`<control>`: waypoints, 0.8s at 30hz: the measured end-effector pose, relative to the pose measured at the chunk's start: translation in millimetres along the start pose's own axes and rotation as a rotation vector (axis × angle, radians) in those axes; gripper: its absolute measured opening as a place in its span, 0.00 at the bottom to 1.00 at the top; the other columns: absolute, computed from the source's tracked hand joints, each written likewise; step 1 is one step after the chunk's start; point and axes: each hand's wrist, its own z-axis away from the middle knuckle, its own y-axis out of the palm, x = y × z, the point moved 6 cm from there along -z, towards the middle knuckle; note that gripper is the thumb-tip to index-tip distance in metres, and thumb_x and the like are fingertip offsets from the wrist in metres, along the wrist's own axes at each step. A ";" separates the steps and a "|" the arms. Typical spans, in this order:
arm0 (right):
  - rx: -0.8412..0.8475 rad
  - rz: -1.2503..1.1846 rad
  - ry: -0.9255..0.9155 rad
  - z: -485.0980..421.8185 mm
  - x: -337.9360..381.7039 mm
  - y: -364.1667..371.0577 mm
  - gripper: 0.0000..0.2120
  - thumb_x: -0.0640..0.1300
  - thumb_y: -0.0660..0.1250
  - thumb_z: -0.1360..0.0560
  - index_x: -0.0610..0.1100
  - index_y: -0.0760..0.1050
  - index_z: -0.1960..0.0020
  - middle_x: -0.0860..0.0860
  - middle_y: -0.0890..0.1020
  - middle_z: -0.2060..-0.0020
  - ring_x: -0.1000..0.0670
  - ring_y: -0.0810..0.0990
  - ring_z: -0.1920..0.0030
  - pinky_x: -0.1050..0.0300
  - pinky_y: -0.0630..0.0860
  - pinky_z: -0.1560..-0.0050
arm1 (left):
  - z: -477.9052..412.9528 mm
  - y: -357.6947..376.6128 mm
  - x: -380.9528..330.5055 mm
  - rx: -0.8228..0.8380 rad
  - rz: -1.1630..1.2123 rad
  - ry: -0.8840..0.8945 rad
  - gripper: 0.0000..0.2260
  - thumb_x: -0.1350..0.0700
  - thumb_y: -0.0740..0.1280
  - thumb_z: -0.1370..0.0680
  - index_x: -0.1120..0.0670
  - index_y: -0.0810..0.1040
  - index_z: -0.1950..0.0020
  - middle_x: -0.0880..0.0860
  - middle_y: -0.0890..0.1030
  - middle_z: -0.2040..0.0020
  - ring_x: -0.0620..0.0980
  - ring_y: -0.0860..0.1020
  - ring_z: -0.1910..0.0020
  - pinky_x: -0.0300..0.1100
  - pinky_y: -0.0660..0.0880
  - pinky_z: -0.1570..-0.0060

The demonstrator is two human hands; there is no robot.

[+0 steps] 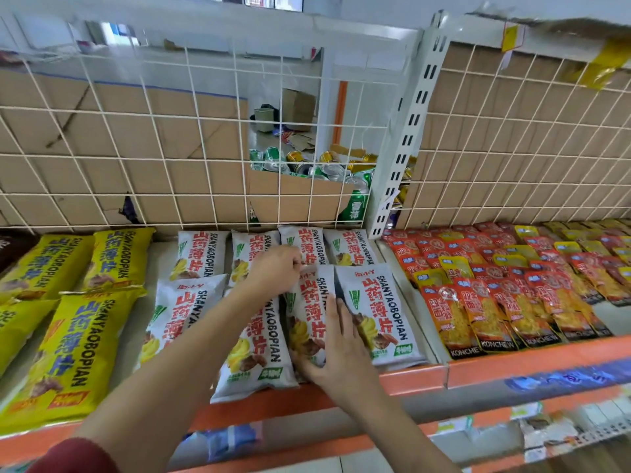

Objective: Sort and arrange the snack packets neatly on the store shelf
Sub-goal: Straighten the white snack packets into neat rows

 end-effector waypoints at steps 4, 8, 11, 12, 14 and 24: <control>-0.075 -0.025 -0.019 3.3 3.1 -6.1 0.46 0.63 0.60 0.26 0.50 0.30 0.26 0.52 0.38 0.25 0.49 0.42 0.25 0.56 0.45 0.28 | -4.7 0.4 1.5 0.082 0.037 0.032 0.05 0.55 0.59 0.20 0.54 0.74 0.53 0.50 0.76 0.57 0.50 0.75 0.56 0.41 0.68 0.59; -0.307 0.041 -0.092 5.6 23.4 -14.6 0.36 0.62 0.48 0.27 0.47 0.45 0.24 0.48 0.51 0.24 0.47 0.52 0.25 0.56 0.52 0.30 | -8.8 -4.6 -3.6 0.075 0.009 0.066 0.09 0.48 0.61 0.21 0.52 0.74 0.52 0.49 0.77 0.56 0.48 0.75 0.57 0.41 0.68 0.59; -0.311 0.121 -0.069 0.7 26.3 -1.9 0.37 0.61 0.55 0.27 0.47 0.47 0.24 0.46 0.55 0.25 0.43 0.58 0.26 0.50 0.58 0.31 | -10.2 -2.6 -10.1 0.110 -0.051 0.090 0.14 0.44 0.62 0.22 0.54 0.77 0.51 0.50 0.79 0.54 0.49 0.76 0.55 0.43 0.73 0.54; -0.313 0.155 -0.056 0.2 25.0 1.0 0.39 0.58 0.62 0.28 0.46 0.48 0.25 0.45 0.57 0.25 0.41 0.61 0.28 0.47 0.64 0.33 | -10.5 -0.9 -10.0 0.119 -0.036 0.083 0.14 0.44 0.62 0.22 0.54 0.77 0.51 0.50 0.79 0.53 0.49 0.76 0.54 0.44 0.74 0.51; -0.311 0.174 -0.031 -0.2 20.6 4.9 0.42 0.56 0.69 0.30 0.45 0.50 0.25 0.44 0.59 0.26 0.40 0.66 0.30 0.47 0.71 0.38 | -12.0 2.5 -8.1 0.114 0.029 0.060 0.10 0.47 0.63 0.22 0.54 0.76 0.51 0.51 0.79 0.52 0.49 0.76 0.54 0.45 0.74 0.49; -0.229 0.038 -0.129 7.0 14.2 -6.3 0.38 0.63 0.50 0.26 0.49 0.40 0.24 0.55 0.41 0.25 0.53 0.43 0.25 0.60 0.44 0.29 | 5.6 -23.3 5.5 -0.165 0.192 0.042 0.01 0.58 0.65 0.23 0.54 0.76 0.53 0.50 0.76 0.54 0.49 0.76 0.54 0.39 0.70 0.57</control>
